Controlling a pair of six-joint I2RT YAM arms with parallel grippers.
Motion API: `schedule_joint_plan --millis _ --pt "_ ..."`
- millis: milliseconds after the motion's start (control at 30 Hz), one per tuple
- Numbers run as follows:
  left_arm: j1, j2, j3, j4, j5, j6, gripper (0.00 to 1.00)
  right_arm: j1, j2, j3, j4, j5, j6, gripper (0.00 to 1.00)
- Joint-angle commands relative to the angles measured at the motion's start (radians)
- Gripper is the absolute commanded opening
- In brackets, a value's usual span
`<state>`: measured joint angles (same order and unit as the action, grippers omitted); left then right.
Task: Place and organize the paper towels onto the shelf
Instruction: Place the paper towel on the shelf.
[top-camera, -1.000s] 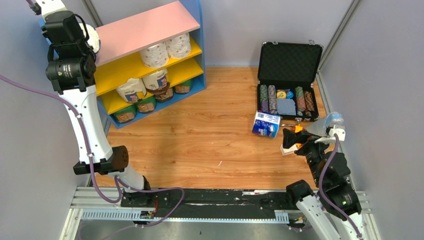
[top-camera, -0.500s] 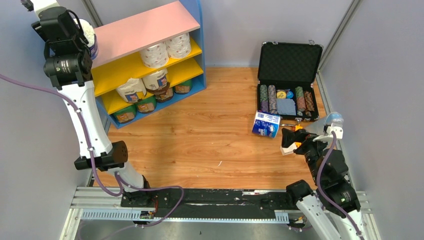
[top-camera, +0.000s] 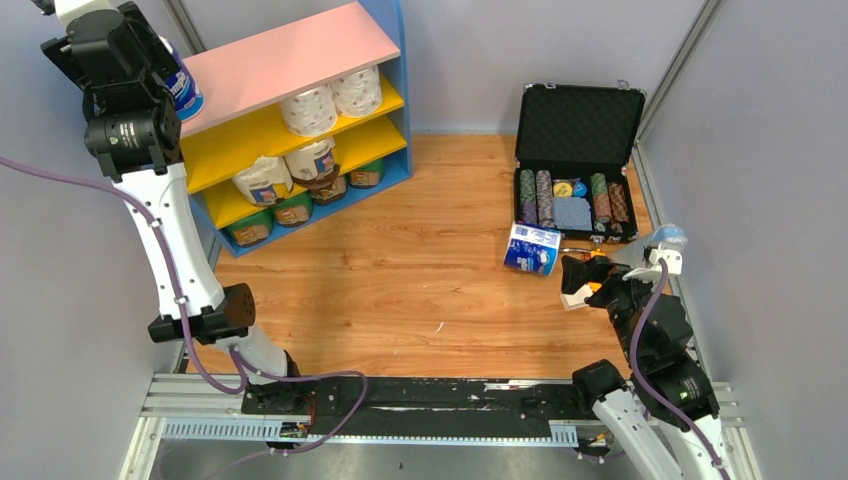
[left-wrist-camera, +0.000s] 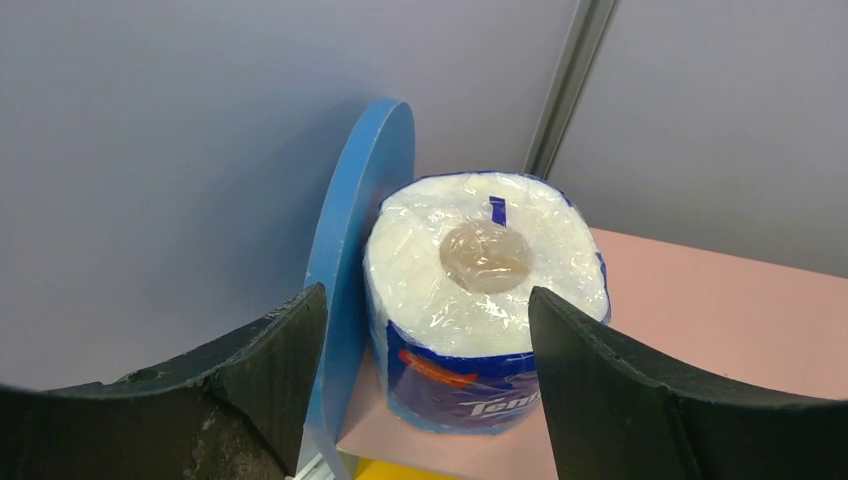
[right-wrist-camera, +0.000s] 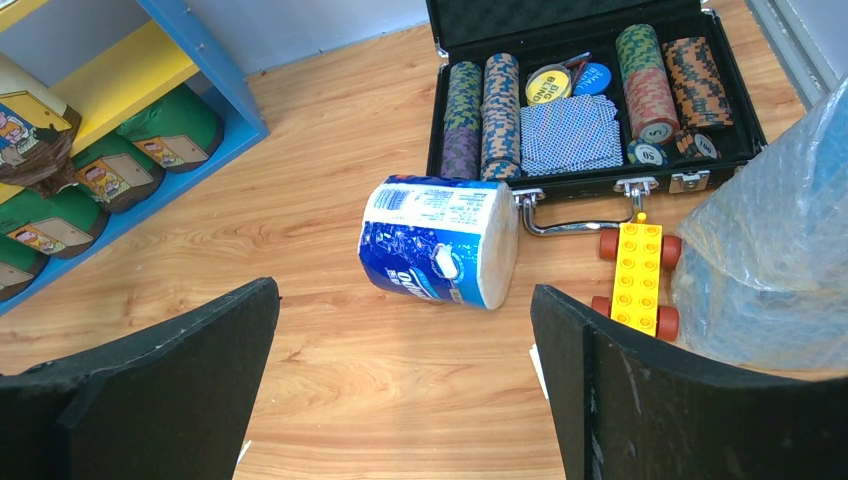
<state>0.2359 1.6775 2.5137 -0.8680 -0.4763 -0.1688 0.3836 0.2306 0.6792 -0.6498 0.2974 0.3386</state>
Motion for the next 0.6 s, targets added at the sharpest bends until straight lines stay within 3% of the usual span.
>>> schedule_joint_plan --millis 0,200,467,567 --pt "0.008 -0.082 -0.008 0.093 0.016 0.019 0.81 -0.001 0.008 0.01 0.03 0.009 0.0 1.0" --pt "0.008 -0.168 -0.052 0.108 0.17 -0.017 0.84 -0.001 0.007 0.01 0.03 0.008 0.0 1.0" --pt "0.004 -0.366 -0.363 0.218 0.661 -0.168 0.88 -0.002 0.008 0.017 0.03 0.003 0.008 1.0" --pt "-0.042 -0.452 -0.487 0.28 0.75 -0.222 0.88 -0.001 0.052 0.046 0.022 -0.003 0.028 1.0"
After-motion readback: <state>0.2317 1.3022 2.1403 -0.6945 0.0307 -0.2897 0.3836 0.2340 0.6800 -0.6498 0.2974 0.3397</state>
